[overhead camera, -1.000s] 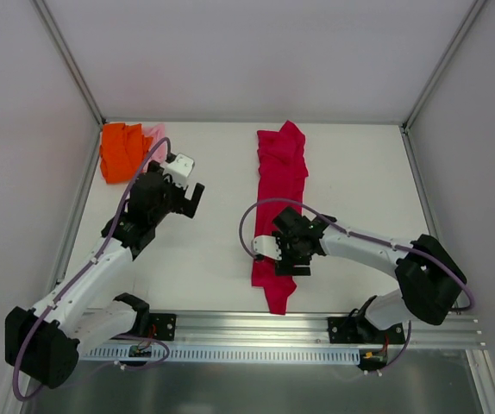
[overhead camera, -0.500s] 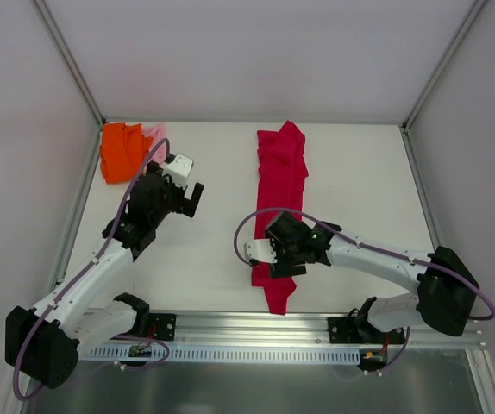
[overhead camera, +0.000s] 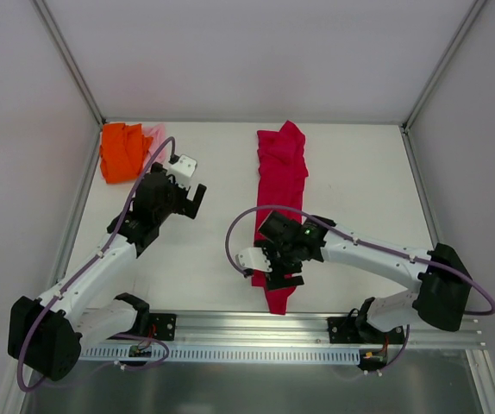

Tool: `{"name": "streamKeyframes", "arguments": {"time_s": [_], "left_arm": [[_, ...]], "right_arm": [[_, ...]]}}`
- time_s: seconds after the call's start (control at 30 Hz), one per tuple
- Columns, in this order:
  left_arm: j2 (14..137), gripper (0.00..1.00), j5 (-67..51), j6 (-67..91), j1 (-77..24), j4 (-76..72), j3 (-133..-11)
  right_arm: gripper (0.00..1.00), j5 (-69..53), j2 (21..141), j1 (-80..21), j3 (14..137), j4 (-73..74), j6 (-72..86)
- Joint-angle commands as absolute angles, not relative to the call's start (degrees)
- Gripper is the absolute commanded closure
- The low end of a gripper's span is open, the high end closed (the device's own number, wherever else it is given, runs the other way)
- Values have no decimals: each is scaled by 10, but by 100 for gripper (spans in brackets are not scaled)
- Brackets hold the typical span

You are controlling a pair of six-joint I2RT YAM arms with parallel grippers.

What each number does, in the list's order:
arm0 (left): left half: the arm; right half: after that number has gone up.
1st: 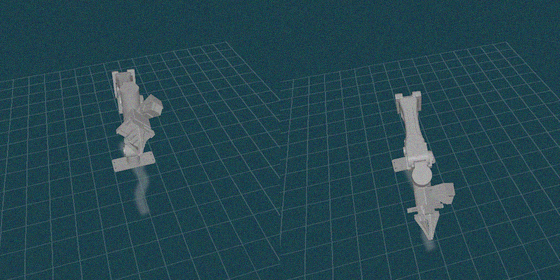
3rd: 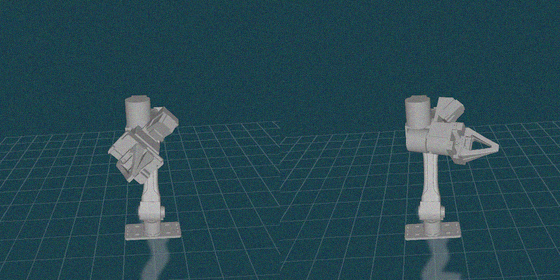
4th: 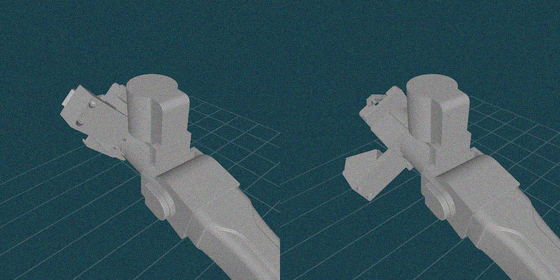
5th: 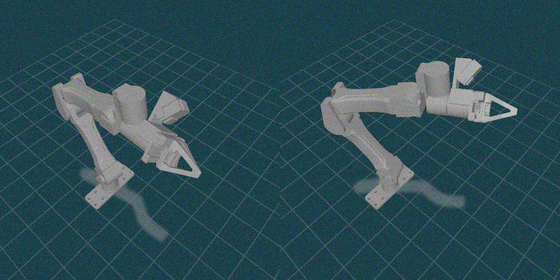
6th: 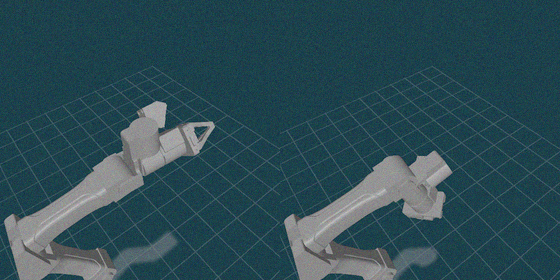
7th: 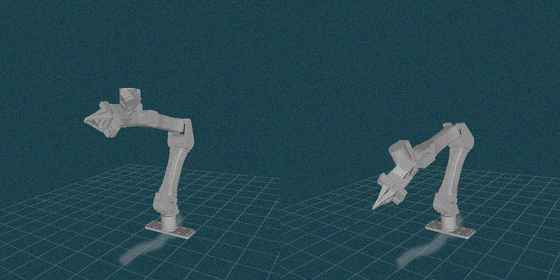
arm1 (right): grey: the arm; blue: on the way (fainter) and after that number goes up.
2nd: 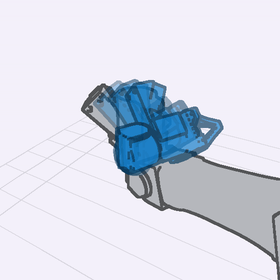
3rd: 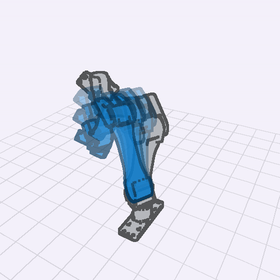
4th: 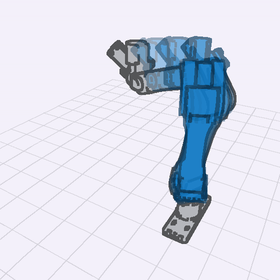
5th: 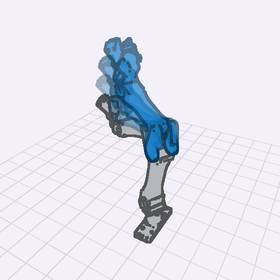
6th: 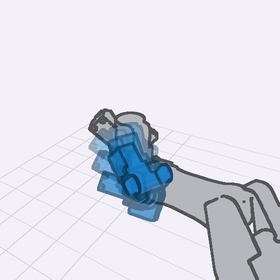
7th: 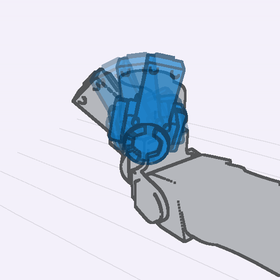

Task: Fold and stack the t-shirts
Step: Grab the bottom of the folded rectangular tshirt with right arm

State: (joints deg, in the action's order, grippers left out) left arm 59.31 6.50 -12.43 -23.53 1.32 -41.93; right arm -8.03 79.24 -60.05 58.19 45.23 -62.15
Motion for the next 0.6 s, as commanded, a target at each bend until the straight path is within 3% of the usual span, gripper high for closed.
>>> {"name": "streamKeyframes", "arguments": {"time_s": [0.0, 0.27, 0.57], "left_arm": [[595, 1, 62, -119, -231, -3, -433], [592, 2, 64, -120, -231, -4, -432], [595, 2, 69, -123, -230, -4, -430]], "right_arm": [[18, -147, 809, -604, 606, 504, -614], [18, -179, 857, -604, 592, 491, -626], [18, -135, 903, -604, 541, 392, -637]]}}
